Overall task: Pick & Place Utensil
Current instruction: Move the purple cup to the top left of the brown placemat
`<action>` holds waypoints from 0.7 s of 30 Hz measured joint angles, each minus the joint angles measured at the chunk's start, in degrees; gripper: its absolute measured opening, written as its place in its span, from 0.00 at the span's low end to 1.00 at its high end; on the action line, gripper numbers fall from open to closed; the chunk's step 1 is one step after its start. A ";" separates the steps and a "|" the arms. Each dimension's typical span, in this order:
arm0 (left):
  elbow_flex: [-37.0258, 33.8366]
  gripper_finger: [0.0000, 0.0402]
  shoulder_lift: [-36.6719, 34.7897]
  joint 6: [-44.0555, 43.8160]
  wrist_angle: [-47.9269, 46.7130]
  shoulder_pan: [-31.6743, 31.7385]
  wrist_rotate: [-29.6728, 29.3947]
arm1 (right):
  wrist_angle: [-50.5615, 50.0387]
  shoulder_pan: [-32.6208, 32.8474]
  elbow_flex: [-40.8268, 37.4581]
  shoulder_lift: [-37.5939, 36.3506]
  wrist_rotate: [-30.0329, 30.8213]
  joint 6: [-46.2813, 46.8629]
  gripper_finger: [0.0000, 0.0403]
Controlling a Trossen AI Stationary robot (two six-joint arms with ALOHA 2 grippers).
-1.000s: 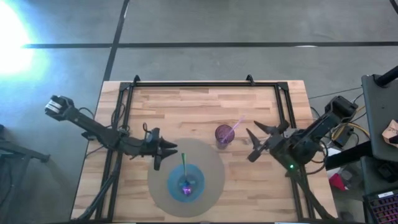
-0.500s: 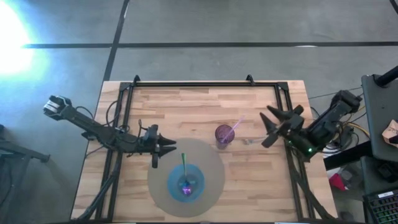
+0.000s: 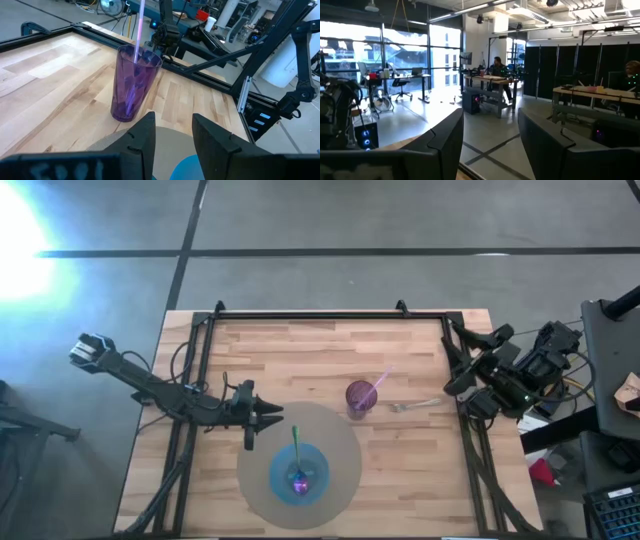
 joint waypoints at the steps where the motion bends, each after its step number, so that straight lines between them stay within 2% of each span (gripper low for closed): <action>1: 0.00 0.30 0.00 0.00 0.00 0.00 0.00 | -0.03 0.00 -0.02 -0.67 -0.63 -0.44 0.45; 5: 0.00 0.30 0.00 0.00 0.00 0.02 0.00 | -4.27 0.00 -0.02 -2.80 -5.33 -1.59 0.45; 8: 0.00 0.30 0.00 -0.05 0.02 0.13 0.00 | -11.55 0.00 -0.02 -4.49 -9.48 0.93 0.45; 11: 0.00 0.30 0.00 -0.09 0.04 0.26 0.00 | -24.14 0.00 -0.02 -6.56 -14.28 9.25 0.45; 16: 0.00 0.30 0.02 -0.11 0.15 0.36 0.00 | -47.53 -1.06 1.57 -9.89 -23.65 28.19 0.45; 21: 0.00 0.30 0.02 -0.24 0.20 0.37 0.00 | -58.90 -3.74 4.95 -11.03 -25.20 38.00 0.45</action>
